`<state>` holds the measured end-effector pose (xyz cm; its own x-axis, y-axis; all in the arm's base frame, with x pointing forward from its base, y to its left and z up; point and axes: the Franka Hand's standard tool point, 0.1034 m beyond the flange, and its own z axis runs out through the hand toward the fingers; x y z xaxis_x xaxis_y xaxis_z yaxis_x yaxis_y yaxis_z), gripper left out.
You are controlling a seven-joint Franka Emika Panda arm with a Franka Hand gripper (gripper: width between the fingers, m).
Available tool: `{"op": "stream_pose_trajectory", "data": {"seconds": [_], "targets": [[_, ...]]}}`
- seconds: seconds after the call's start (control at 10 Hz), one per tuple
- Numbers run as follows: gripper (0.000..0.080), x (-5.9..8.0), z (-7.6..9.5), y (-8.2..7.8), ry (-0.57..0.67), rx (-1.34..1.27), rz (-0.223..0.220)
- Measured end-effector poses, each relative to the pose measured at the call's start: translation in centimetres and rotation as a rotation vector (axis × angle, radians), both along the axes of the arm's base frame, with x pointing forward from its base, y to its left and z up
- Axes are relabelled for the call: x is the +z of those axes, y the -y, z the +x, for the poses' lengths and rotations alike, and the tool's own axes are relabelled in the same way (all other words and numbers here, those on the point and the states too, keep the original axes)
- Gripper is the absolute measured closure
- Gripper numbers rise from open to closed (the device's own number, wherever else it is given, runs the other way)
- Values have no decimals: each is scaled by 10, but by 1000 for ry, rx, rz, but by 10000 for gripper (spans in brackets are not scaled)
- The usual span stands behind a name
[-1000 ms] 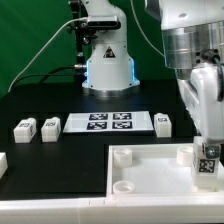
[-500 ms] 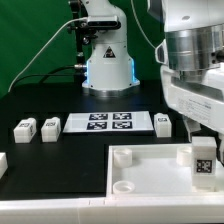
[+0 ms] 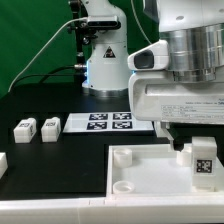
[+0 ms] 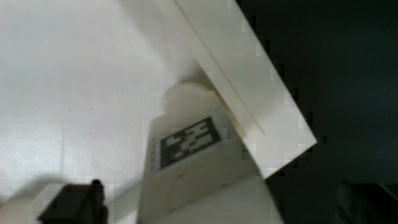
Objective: Assemble one leg
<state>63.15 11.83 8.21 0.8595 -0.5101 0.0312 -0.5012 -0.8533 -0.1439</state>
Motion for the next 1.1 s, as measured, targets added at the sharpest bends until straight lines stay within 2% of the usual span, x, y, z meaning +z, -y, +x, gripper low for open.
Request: {"op": "stream_pose_trajectory", "data": {"seconds": [0.1, 0.2, 0.3, 0.4, 0.5, 0.6, 0.7, 0.8, 0.9, 1.1], "targets": [[150, 0, 0, 1, 12, 122, -16], [150, -2, 1, 0, 21, 250, -54], [150, -3, 0, -1, 18, 217, -47], [269, -3, 0, -1, 17, 201, -45], [269, -3, 0, -1, 11, 139, -37], [442, -3, 0, -3, -2, 14, -18], [442, -3, 0, -1, -9, -47, -13], [498, -4, -1, 0, -21, -159, -3], [498, -4, -1, 1, -26, -205, 1], [498, -5, -1, 1, -70, -551, 37]]}}
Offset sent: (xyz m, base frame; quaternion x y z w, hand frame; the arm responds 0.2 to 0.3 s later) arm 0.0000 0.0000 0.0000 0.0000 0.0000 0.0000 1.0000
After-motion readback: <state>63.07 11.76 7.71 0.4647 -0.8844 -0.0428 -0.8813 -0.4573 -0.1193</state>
